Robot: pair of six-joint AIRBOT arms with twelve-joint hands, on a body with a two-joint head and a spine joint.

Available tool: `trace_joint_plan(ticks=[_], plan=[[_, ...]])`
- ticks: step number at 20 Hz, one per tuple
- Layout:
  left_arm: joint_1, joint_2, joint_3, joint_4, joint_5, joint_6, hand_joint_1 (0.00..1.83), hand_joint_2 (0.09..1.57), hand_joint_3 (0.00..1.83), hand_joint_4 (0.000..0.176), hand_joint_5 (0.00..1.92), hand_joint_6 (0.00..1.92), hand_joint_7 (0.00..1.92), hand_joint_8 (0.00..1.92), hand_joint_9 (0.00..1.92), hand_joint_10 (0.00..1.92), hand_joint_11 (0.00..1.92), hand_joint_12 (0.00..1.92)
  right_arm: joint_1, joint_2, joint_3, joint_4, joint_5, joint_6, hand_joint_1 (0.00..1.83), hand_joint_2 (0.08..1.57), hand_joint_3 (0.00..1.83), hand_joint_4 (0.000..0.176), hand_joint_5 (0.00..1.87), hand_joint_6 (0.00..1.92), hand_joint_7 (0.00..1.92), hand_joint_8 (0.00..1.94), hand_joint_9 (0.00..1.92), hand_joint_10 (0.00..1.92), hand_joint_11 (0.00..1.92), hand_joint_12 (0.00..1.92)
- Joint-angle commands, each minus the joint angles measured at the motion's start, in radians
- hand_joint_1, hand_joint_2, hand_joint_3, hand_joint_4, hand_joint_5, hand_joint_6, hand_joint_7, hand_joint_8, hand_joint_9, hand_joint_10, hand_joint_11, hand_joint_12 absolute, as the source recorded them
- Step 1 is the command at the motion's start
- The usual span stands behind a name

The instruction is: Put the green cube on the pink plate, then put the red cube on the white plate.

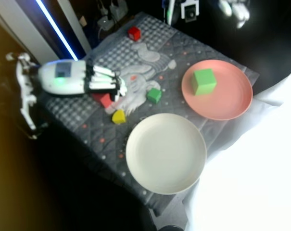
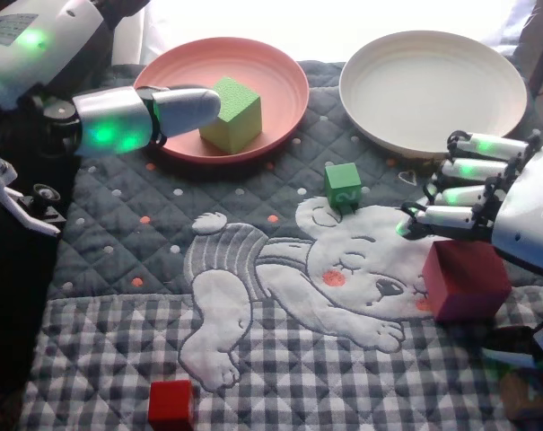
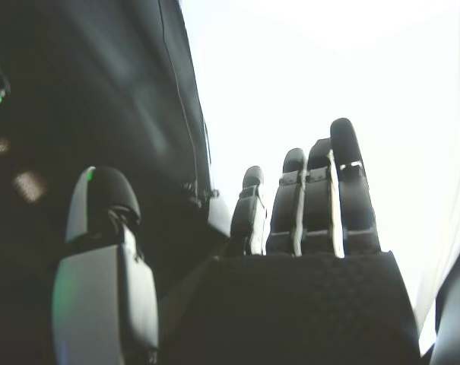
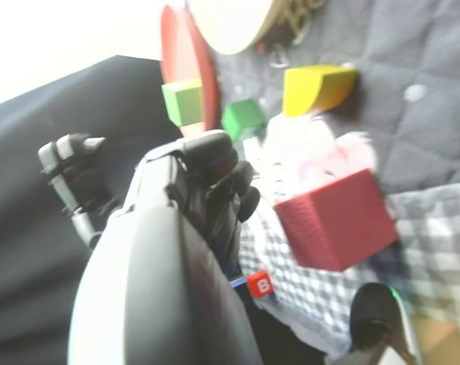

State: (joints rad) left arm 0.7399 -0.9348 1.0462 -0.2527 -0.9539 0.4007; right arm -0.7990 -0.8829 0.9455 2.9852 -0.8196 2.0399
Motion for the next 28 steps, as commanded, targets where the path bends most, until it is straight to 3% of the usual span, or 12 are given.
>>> trace_joint_plan(ticks=[1,3,4,5,6,8,9,12,17,20,24,28], plan=[[-0.006,0.012,-0.005,0.012,-0.164,-0.003,0.39,1.0,0.0,0.157,0.0,0.0,0.06,0.0,0.02,0.0,0.0,0.68,0.014,-0.003,0.003,0.023,-0.099,0.001,0.85,0.5,0.59,0.0,0.42,0.57,0.61,0.33,0.36,0.94,0.06,1.67],[0.001,0.015,-0.013,0.014,-0.181,-0.003,0.41,0.99,0.0,0.16,0.02,0.0,0.08,0.0,0.02,0.0,0.0,0.75,0.014,-0.01,0.008,0.023,-0.094,0.001,1.03,0.8,0.31,0.0,0.66,0.6,0.76,0.47,0.52,0.98,0.2,1.74],[0.006,0.015,-0.016,0.018,-0.189,-0.003,0.45,1.02,0.01,0.14,0.04,0.01,0.09,0.0,0.03,0.0,0.0,0.83,0.014,-0.014,0.01,0.023,-0.091,0.001,1.14,1.0,0.13,0.0,0.94,0.87,0.9,0.56,0.64,1.03,0.34,1.75],[0.011,0.016,-0.019,0.022,-0.202,-0.003,0.44,1.02,0.0,0.134,0.05,0.01,0.1,0.0,0.04,0.01,0.0,0.89,0.016,-0.017,0.012,0.023,-0.09,0.001,1.15,1.08,0.07,0.0,0.95,1.0,0.95,0.62,0.68,1.05,0.41,1.74],[0.016,0.018,-0.024,0.022,-0.213,-0.003,0.4,1.02,0.0,0.143,0.05,0.01,0.1,0.01,0.05,0.01,0.0,0.9,0.019,-0.017,0.012,0.023,-0.09,0.001,1.2,1.13,0.04,0.0,0.98,1.07,0.87,1.05,0.64,1.09,0.38,1.8],[0.028,0.023,-0.031,0.022,-0.231,-0.003,0.37,1.03,0.0,0.141,0.05,0.0,0.1,0.0,0.05,0.01,0.0,0.88,0.028,-0.018,0.011,0.023,-0.09,0.001,1.21,1.15,0.02,0.0,0.97,1.1,0.82,1.19,0.62,1.18,0.38,1.83],[0.037,0.027,-0.036,0.021,-0.242,-0.003,0.47,1.04,0.0,0.105,0.06,0.0,0.08,0.0,0.06,0.01,0.0,0.91,0.036,-0.018,0.01,0.023,-0.09,0.001,1.2,1.18,0.01,0.0,0.93,1.14,0.77,1.32,0.62,1.29,0.39,1.86],[0.057,0.036,-0.048,0.015,-0.266,-0.003,0.5,1.07,0.0,0.089,0.06,0.0,0.07,0.0,0.05,0.0,0.0,0.73,0.066,-0.011,0.003,0.023,-0.109,0.001,1.21,1.18,0.0,0.0,0.95,1.1,0.76,1.34,0.54,1.38,0.35,1.92],[0.064,0.036,-0.052,0.012,-0.271,-0.003,0.49,1.06,0.0,0.105,0.09,0.0,0.08,0.0,0.02,0.0,0.0,0.53,0.125,0.006,0.007,0.023,-0.148,0.0,1.22,1.17,0.0,0.0,0.97,1.13,0.76,1.27,0.48,1.36,0.21,1.92],[0.064,0.035,-0.058,0.024,-0.289,-0.003,0.48,1.06,0.0,0.073,0.11,0.01,0.07,0.0,0.04,0.01,0.0,0.6,0.174,-0.008,0.054,0.023,-0.148,0.0,1.22,1.18,0.0,0.0,0.97,1.07,0.75,1.37,0.56,1.43,0.37,1.92],[0.064,0.036,-0.068,0.047,-0.309,-0.003,0.44,1.03,0.0,0.089,0.13,0.0,0.1,0.0,0.08,0.01,0.0,0.79,0.244,-0.045,0.125,0.023,-0.141,0.0,1.35,1.19,0.0,0.0,0.87,1.14,0.85,1.27,0.67,1.5,0.39,1.92],[0.062,0.039,-0.079,0.072,-0.335,-0.003,0.48,1.07,0.01,0.064,0.12,0.0,0.11,0.0,0.1,0.01,0.0,0.88,0.338,-0.102,0.223,0.023,-0.049,0.0,1.2,1.22,0.0,0.0,0.89,1.3,0.68,1.27,0.3,1.12,0.01,1.72]])
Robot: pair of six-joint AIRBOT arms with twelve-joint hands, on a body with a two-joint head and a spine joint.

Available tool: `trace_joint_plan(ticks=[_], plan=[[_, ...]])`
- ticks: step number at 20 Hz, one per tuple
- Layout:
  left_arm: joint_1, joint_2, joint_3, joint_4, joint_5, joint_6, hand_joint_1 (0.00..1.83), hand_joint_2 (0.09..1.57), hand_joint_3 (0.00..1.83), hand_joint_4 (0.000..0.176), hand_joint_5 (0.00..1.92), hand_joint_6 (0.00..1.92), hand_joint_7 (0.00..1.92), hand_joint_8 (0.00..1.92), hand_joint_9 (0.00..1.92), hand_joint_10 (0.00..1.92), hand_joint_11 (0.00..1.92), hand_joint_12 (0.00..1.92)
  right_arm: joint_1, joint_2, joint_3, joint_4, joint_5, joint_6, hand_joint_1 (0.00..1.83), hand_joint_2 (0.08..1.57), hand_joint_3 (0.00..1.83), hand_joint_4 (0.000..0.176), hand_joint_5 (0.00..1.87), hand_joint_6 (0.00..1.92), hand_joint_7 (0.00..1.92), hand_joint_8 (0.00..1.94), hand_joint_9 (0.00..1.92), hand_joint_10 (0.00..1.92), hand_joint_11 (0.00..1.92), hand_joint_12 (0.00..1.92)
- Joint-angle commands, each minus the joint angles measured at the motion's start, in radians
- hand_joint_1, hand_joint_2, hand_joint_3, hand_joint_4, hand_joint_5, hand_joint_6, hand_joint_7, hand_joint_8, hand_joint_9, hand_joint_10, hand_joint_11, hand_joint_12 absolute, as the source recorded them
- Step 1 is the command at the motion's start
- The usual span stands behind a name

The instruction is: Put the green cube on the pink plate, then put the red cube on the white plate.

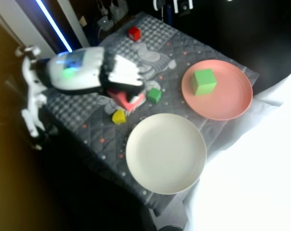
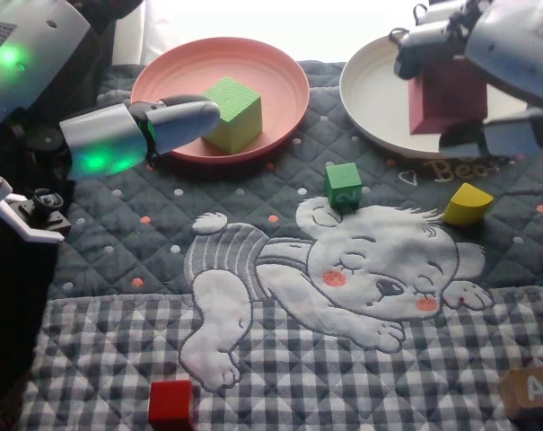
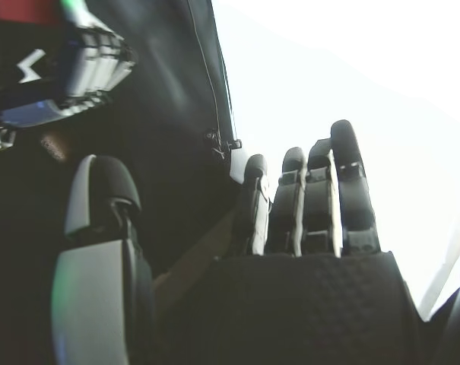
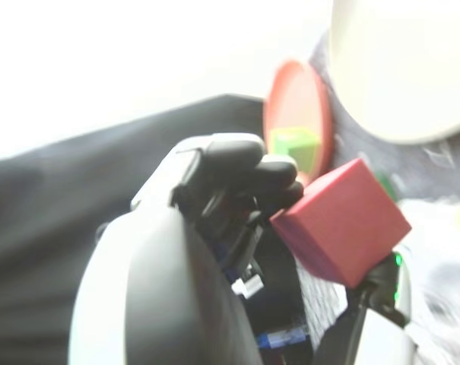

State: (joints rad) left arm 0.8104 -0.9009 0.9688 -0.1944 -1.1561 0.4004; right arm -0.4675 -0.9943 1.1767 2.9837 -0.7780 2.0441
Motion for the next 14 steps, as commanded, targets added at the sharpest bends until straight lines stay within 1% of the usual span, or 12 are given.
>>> trace_joint_plan(ticks=[1,2,3,4,5,7,8,9,11,12,13,14], plan=[[-0.008,0.007,-0.005,0.019,-0.144,-0.003,0.49,1.07,0.01,0.064,0.12,0.0,0.11,0.0,0.1,0.01,0.0,0.88,0.022,-0.005,0.013,0.025,-0.075,-0.004,1.2,1.22,0.0,0.0,0.88,1.32,0.67,1.27,0.32,1.05,0.0,1.68],[-0.006,0.01,-0.009,0.022,-0.152,-0.003,0.5,1.08,0.0,0.069,0.12,0.0,0.1,0.01,0.06,0.02,0.0,0.7,0.035,-0.017,0.028,0.025,-0.054,-0.004,1.33,1.18,0.0,0.0,0.83,1.21,0.9,1.15,0.64,1.37,0.18,1.8],[-0.004,0.012,-0.012,0.026,-0.162,-0.003,0.5,1.08,0.0,0.072,0.13,0.0,0.11,0.01,0.06,0.02,0.0,0.64,0.054,-0.036,0.056,0.025,-0.022,-0.004,1.35,1.18,0.0,0.0,0.83,1.16,0.94,1.16,0.67,1.44,0.15,1.89],[-0.002,0.013,-0.015,0.031,-0.171,-0.003,0.49,1.06,0.0,0.074,0.14,0.0,0.13,0.01,0.09,0.03,0.0,0.72,0.078,-0.068,0.102,0.025,0.023,-0.004,1.36,1.18,0.0,0.0,0.84,1.12,0.93,1.19,0.7,1.47,0.26,1.91],[-0.003,0.013,-0.016,0.039,-0.174,-0.003,0.5,1.04,0.0,0.073,0.15,0.0,0.13,0.0,0.09,0.02,0.0,0.78,0.099,-0.098,0.148,0.025,0.074,-0.004,1.36,1.17,0.0,0.0,0.83,1.1,0.9,1.21,0.74,1.48,0.47,1.82],[-0.004,0.012,-0.018,0.043,-0.176,-0.003,0.49,1.04,0.0,0.075,0.15,0.0,0.13,0.0,0.09,0.02,0.0,0.81,0.123,-0.13,0.199,0.025,0.134,-0.004,1.36,1.17,0.0,0.0,0.84,1.13,0.91,1.19,0.74,1.44,0.43,1.77],[-0.004,0.012,-0.019,0.046,-0.177,-0.003,0.5,1.03,0.0,0.076,0.16,0.0,0.13,0.0,0.1,0.02,0.0,0.89,0.137,-0.151,0.229,0.025,0.169,-0.003,1.36,1.17,0.0,0.0,0.84,1.14,0.91,1.17,0.76,1.42,0.44,1.72],[-0.004,0.012,-0.019,0.047,-0.177,-0.003,0.49,1.03,0.0,0.073,0.16,0.0,0.14,0.0,0.1,0.01,0.0,0.92,0.147,-0.174,0.261,0.025,0.202,-0.002,1.36,1.17,0.0,0.0,0.82,1.15,0.92,1.15,0.78,1.41,0.48,1.68],[-0.004,0.011,-0.019,0.048,-0.177,-0.003,0.48,1.04,0.0,0.058,0.16,0.0,0.14,0.0,0.12,0.02,0.0,0.93,0.149,-0.195,0.29,0.025,0.229,0.007,1.36,1.19,0.0,0.0,0.82,1.09,0.86,1.27,0.73,1.51,0.49,1.73],[-0.004,0.012,-0.02,0.049,-0.178,-0.003,0.49,1.04,0.0,0.068,0.16,0.0,0.15,0.0,0.12,0.02,0.0,0.96,0.149,-0.209,0.309,0.025,0.247,0.016,1.36,1.19,0.0,0.0,0.82,1.1,0.84,1.27,0.74,1.5,0.56,1.71],[-0.004,0.012,-0.021,0.05,-0.18,-0.003,0.5,1.04,0.0,0.069,0.17,0.0,0.15,0.0,0.13,0.02,0.0,0.98,0.149,-0.217,0.32,0.025,0.26,0.02,1.35,1.2,0.0,0.0,0.84,1.06,0.79,1.38,0.69,1.55,0.51,1.75],[-0.004,0.012,-0.022,0.05,-0.181,-0.003,0.5,1.04,0.0,0.073,0.17,0.0,0.15,0.0,0.14,0.02,0.0,0.99,0.149,-0.221,0.324,0.025,0.268,0.021,1.33,1.26,0.0,0.0,0.79,1.04,0.65,1.6,0.57,1.71,0.49,1.89]])
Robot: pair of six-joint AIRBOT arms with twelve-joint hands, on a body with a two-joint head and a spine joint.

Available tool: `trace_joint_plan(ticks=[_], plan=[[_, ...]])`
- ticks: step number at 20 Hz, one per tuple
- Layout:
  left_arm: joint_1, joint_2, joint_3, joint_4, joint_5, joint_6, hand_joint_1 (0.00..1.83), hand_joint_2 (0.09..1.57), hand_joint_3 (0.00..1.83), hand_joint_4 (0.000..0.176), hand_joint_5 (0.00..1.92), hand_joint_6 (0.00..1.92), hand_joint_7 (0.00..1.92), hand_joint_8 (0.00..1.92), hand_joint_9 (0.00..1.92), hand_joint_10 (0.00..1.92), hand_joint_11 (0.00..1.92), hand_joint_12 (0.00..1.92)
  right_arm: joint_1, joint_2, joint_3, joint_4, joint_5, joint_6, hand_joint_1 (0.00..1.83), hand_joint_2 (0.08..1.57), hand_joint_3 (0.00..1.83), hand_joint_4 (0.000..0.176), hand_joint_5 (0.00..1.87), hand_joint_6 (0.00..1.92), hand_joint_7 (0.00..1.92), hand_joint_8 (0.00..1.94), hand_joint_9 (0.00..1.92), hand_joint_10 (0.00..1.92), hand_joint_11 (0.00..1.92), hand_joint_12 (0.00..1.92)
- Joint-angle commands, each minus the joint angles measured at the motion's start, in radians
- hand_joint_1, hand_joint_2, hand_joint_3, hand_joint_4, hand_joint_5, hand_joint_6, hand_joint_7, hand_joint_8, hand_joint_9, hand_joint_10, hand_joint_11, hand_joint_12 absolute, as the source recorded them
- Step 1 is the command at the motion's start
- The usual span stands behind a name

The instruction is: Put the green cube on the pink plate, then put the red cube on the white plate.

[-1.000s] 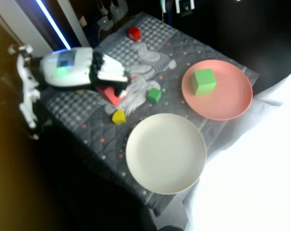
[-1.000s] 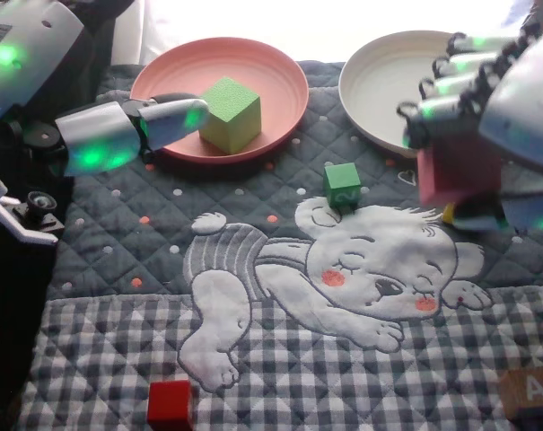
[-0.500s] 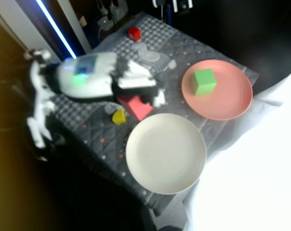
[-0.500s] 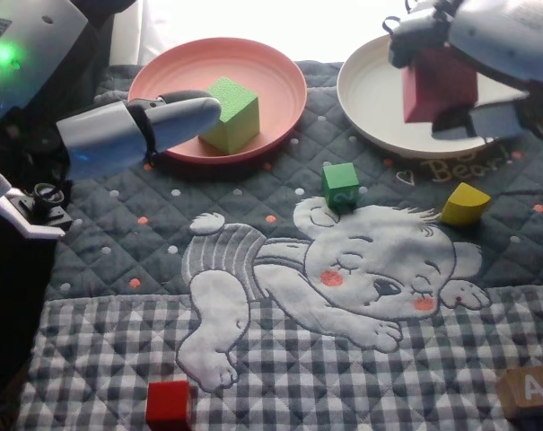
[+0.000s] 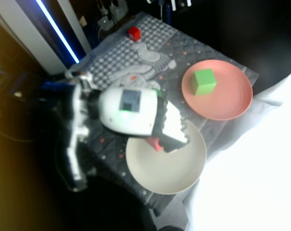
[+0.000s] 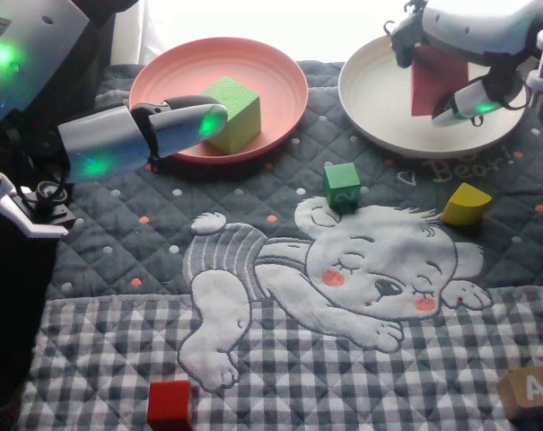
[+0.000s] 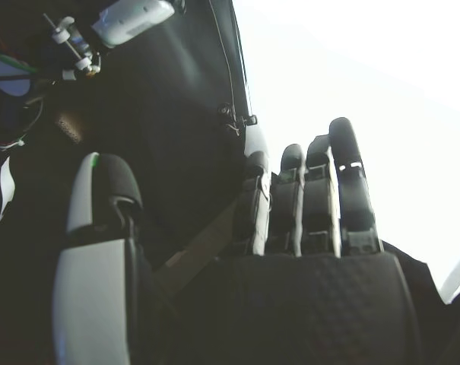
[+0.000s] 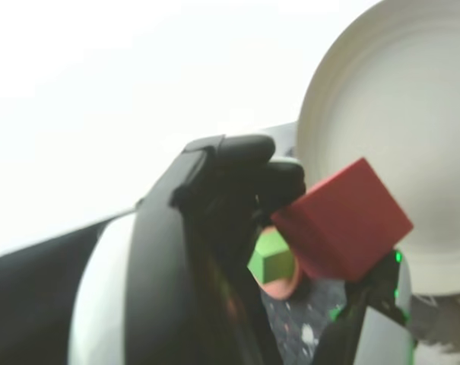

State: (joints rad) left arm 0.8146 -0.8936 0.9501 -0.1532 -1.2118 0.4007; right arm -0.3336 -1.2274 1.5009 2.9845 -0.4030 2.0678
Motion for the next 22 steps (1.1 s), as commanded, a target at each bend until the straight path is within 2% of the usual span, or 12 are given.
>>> trace_joint_plan(ticks=[1,2,4,5,6,8,11,14,16,17,18,22], plan=[[-0.008,0.005,-0.004,0.009,-0.127,-0.003,0.5,1.04,0.0,0.071,0.19,0.01,0.16,0.01,0.15,0.02,0.0,1.01,0.015,0.007,0.008,0.024,-0.095,-0.003,1.24,1.23,0.0,0.0,0.84,1.01,0.71,1.62,0.55,1.65,0.41,1.91],[-0.008,0.005,-0.004,0.009,-0.127,-0.003,0.49,1.06,0.01,0.064,0.2,0.01,0.18,0.01,0.16,0.02,0.0,1.01,0.015,0.006,0.009,0.024,-0.092,-0.003,1.19,1.22,0.0,0.0,0.79,1.18,0.79,1.42,0.51,1.34,0.31,1.77],[-0.007,0.005,-0.005,0.009,-0.129,-0.003,0.52,1.06,0.0,0.057,0.22,0.01,0.18,0.0,0.15,0.01,0.0,0.96,0.015,0.005,0.009,0.024,-0.092,-0.003,1.25,1.03,0.0,0.0,0.56,0.54,0.56,0.52,0.39,0.68,0.06,1.44],[-0.007,0.004,-0.005,0.009,-0.13,-0.003,0.53,1.06,0.0,0.051,0.23,0.01,0.18,0.0,0.15,0.01,0.0,0.96,0.015,0.005,0.009,0.024,-0.092,-0.003,1.24,0.99,0.0,0.0,0.54,0.35,0.54,0.26,0.38,0.45,0.01,1.35],[-0.007,0.004,-0.006,0.009,-0.13,-0.003,0.53,1.06,0.0,0.048,0.23,0.01,0.18,0.0,0.14,0.01,0.0,0.93,0.015,0.005,0.009,0.024,-0.092,-0.003,1.16,0.95,0.0,0.0,0.44,0.16,0.42,0.08,0.29,0.22,0.0,1.03],[-0.004,0.004,-0.006,0.009,-0.133,-0.003,0.52,1.06,0.0,0.054,0.24,0.0,0.17,0.0,0.13,0.0,0.0,0.83,0.015,0.007,0.005,0.024,-0.092,-0.003,1.08,0.89,0.0,0.0,0.27,0.02,0.23,0.01,0.16,0.03,0.0,0.51],[0.0,0.005,-0.006,0.009,-0.139,-0.003,0.53,1.06,0.0,0.044,0.25,0.01,0.17,0.0,0.11,0.0,0.0,0.78,0.015,0.025,-0.02,0.024,-0.093,-0.003,1.05,0.88,0.0,0.0,0.14,0.0,0.1,0.0,0.06,0.0,0.0,0.24],[0.011,0.01,-0.012,-0.004,-0.158,-0.003,0.52,1.05,0.0,0.05,0.26,0.0,0.19,0.0,0.14,0.01,0.0,0.85,0.013,0.096,-0.103,0.024,-0.176,-0.003,1.03,0.85,0.0,0.0,0.15,0.01,0.14,0.01,0.09,0.01,0.0,0.43],[0.024,0.017,-0.015,-0.018,-0.175,-0.003,0.52,1.06,0.0,0.046,0.28,0.01,0.24,0.01,0.2,0.03,0.0,1.0,0.001,0.159,-0.18,0.024,-0.278,-0.003,0.88,0.89,0.0,0.0,0.18,0.01,0.16,0.0,0.11,0.01,0.0,0.54],[0.034,0.019,-0.018,-0.028,-0.196,-0.003,0.61,1.08,0.0,0.018,0.34,0.02,0.31,0.02,0.26,0.04,0.0,1.1,-0.007,0.195,-0.223,0.024,-0.333,-0.003,0.8,0.9,0.01,0.0,0.19,0.01,0.17,0.01,0.13,0.02,0.0,0.56],[0.045,0.023,-0.021,-0.037,-0.218,-0.003,0.68,1.16,0.01,0.0,0.41,0.03,0.37,0.02,0.33,0.05,0.0,1.25,-0.023,0.226,-0.262,0.024,-0.391,-0.003,0.73,0.9,0.01,0.0,0.21,0.02,0.19,0.01,0.16,0.03,0.0,0.76],[0.079,0.049,-0.039,-0.069,-0.304,-0.003,0.65,1.24,0.01,0.0,0.49,0.03,0.5,0.02,0.48,0.06,0.12,1.29,-0.115,0.324,-0.397,0.024,-0.634,-0.004,0.56,0.97,0.04,0.0,0.23,0.03,0.24,0.02,0.2,0.04,0.0,0.88]])
